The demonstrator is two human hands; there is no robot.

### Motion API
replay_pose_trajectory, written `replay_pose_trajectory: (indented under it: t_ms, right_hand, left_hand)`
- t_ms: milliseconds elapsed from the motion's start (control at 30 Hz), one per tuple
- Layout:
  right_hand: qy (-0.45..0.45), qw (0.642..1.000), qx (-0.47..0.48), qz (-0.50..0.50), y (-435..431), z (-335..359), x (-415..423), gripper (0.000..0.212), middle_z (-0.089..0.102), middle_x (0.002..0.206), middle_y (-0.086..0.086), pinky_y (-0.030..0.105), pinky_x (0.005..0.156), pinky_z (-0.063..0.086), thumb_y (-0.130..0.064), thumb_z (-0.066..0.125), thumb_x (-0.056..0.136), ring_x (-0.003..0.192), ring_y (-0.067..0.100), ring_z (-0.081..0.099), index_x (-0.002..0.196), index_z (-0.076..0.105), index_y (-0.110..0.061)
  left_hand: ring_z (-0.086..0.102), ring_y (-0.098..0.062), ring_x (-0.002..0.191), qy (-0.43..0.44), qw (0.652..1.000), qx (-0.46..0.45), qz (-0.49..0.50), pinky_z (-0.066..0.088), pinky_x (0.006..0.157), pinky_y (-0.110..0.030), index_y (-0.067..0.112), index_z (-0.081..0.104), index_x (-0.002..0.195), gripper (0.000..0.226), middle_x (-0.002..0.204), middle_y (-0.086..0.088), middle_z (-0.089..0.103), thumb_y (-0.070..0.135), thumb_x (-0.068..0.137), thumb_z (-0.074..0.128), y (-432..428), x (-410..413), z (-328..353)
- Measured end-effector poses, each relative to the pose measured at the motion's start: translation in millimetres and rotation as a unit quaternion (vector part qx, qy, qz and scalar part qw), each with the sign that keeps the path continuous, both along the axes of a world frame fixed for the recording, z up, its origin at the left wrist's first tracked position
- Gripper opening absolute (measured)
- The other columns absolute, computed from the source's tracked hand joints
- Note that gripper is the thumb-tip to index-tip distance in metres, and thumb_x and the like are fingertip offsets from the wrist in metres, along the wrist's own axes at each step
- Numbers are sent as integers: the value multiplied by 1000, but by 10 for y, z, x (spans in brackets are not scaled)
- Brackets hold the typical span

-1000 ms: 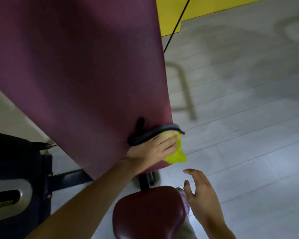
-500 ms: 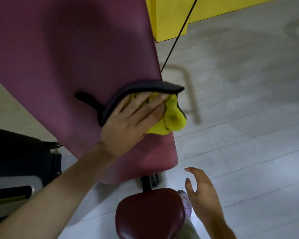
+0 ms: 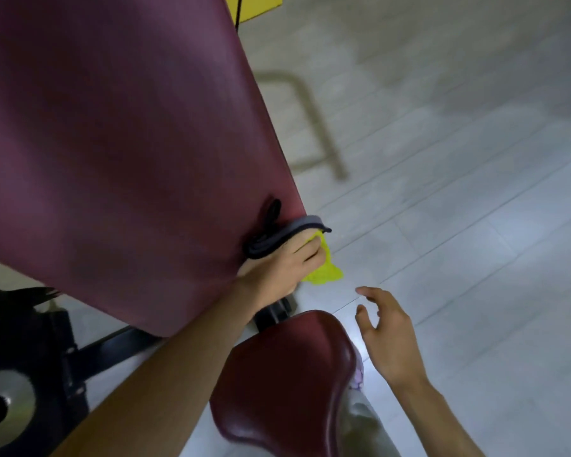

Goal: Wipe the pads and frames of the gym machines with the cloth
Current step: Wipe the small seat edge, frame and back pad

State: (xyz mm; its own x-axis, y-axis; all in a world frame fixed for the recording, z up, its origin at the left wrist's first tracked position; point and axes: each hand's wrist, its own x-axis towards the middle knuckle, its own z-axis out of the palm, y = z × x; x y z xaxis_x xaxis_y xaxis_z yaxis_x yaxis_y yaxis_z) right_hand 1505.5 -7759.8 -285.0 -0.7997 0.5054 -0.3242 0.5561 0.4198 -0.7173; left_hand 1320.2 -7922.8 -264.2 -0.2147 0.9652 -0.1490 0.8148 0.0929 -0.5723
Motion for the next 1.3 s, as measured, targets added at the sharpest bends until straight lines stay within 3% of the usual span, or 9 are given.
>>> replay_pose_trajectory:
  t_ms: [133,300,433,633,833,967,1133,1200,1300]
  right_hand:
    - [-17,1000,-3,-11,-68,-204,275,33,63,121,-19,35,103,50,-15,61,97,117,8,61,123,64,-35]
    - [-25,1000,7,-3,-43,-209,383,32,64,122,-18,34,100,50,-15,60,97,116,8,61,123,64,-34]
    - [-24,1000,11,6,-25,75,340,31,60,120,-18,31,99,48,-15,60,99,113,12,61,126,65,-30]
    - [12,1000,-1,0,-73,289,265,32,64,122,-15,40,105,51,-13,60,98,117,9,62,123,65,-33]
    - [27,999,-17,-8,-286,163,329,33,66,122,-14,39,105,51,-14,62,97,117,8,62,121,64,-37]
    - [16,999,-31,-13,-404,0,388,31,67,122,-14,36,103,50,-14,62,96,116,6,62,122,67,-31]
    - [9,1000,-26,5,-475,-108,390,28,66,117,-23,14,87,45,-16,64,98,100,-5,61,120,66,-33]
    - [6,1000,-12,27,-464,-97,362,28,65,116,-24,19,91,47,-18,65,98,101,-5,61,120,66,-34]
    - [-4,998,15,63,-473,19,276,28,65,119,-20,27,94,48,-18,65,98,107,3,62,122,65,-33]
  left_hand:
    - [49,-30,133,37,996,-79,-2,6,118,-55,12,51,130,61,130,-8,56,0,79,19,105,206,-485]
    - [56,-25,125,26,992,-104,-72,2,113,-57,20,53,124,35,123,-1,62,17,89,51,17,157,-546]
    - [55,-26,119,-136,990,15,-32,41,109,-38,16,56,115,33,118,-3,62,6,84,59,-383,-36,-179]
    - [50,-26,133,-133,975,169,52,12,124,-35,13,60,127,47,131,-2,63,7,82,48,-679,-277,800]
    - [45,-26,134,-84,959,237,127,30,115,-42,17,63,125,47,144,3,59,9,79,54,-694,-40,468]
    - [38,-22,132,-131,964,178,147,32,108,-36,19,62,127,51,145,5,57,6,80,47,-558,265,-191]
    - [48,-21,131,-123,984,59,115,26,119,-35,17,63,125,43,139,0,59,5,93,37,-820,512,-771]
    - [55,-21,127,-124,985,72,95,27,120,-34,16,66,118,34,132,0,63,3,97,43,-880,431,-666]
    - [57,-19,124,-129,978,113,118,28,122,-34,18,66,115,44,127,3,64,0,103,27,-1027,326,-263]
